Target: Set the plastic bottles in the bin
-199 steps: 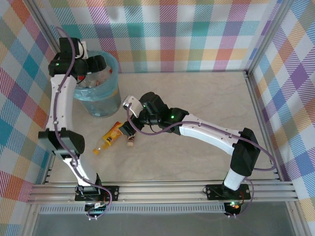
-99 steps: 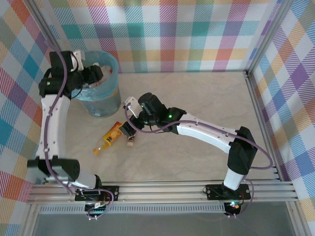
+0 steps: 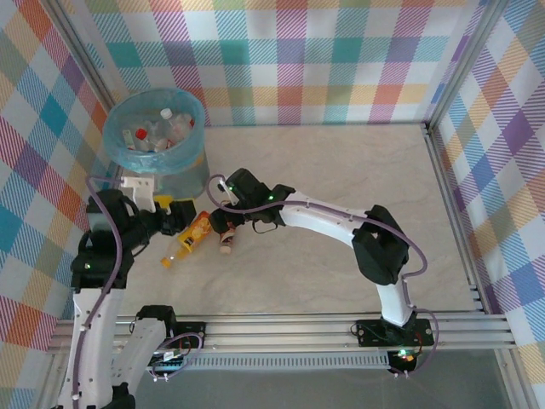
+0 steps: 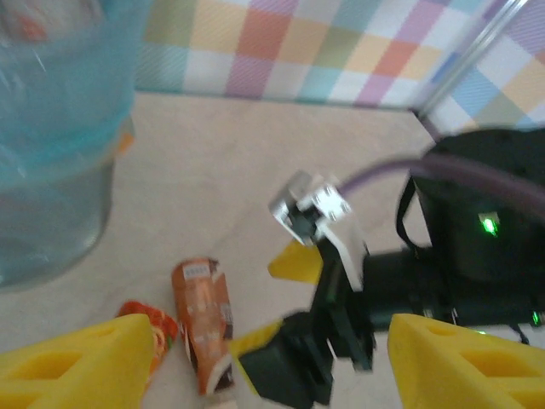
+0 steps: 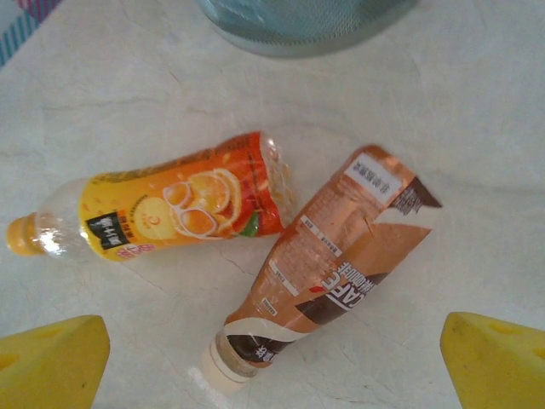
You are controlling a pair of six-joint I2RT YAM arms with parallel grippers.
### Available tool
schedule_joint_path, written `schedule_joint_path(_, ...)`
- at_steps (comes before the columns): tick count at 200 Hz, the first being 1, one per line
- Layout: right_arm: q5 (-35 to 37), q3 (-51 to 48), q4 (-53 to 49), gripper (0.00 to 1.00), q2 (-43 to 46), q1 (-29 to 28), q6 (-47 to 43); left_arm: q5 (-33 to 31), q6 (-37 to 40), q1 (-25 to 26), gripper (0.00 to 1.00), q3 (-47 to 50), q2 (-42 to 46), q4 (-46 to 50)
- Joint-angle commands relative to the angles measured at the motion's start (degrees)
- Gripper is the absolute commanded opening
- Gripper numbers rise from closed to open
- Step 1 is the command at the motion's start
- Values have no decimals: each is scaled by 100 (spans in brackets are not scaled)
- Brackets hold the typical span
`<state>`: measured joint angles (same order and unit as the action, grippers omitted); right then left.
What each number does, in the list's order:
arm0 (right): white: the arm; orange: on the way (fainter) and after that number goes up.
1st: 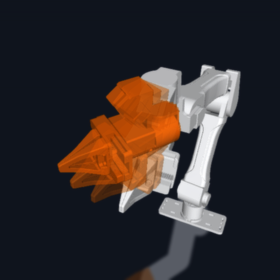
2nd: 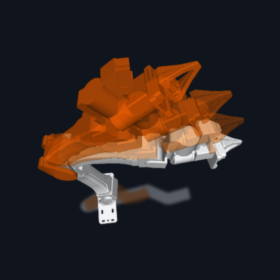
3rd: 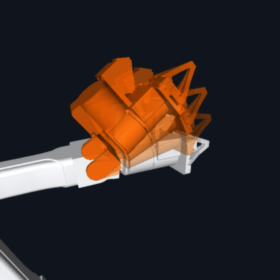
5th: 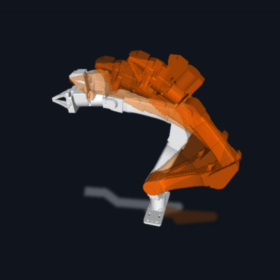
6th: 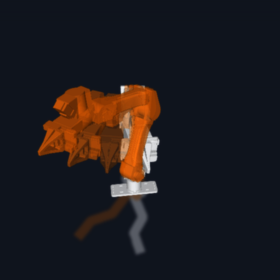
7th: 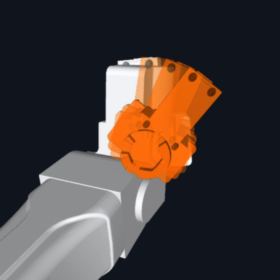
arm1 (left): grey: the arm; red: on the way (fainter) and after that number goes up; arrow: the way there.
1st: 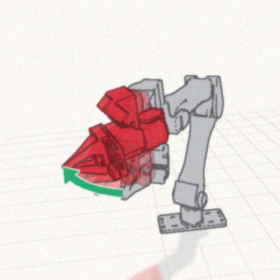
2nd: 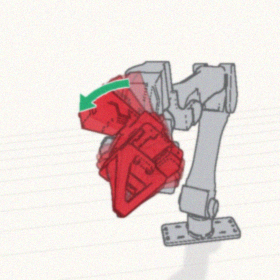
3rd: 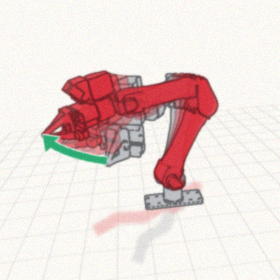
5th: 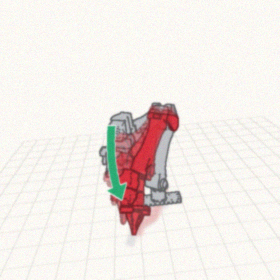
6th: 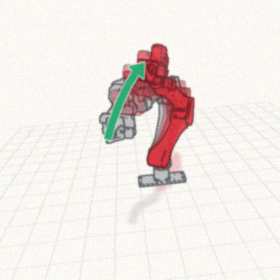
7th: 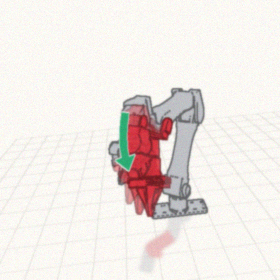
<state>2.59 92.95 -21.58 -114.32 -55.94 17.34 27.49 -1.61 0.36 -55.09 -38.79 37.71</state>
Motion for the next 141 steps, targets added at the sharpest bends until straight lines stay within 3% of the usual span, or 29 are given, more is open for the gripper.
schedule_joint_path(1, -12, 232, -15, 100, -251, 14, 618, 420, 213, 35, 74, 521, 451, -387)
schedule_joint_path(45, -192, 390, 25, 94, -714, 101, 1060, 94, 91, 42, 74, 1065, 898, -728)
schedule_joint_path(141, -580, 249, 135, 80, -1208, 353, 1445, -270, 82, 35, 75, 1062, 881, -607)
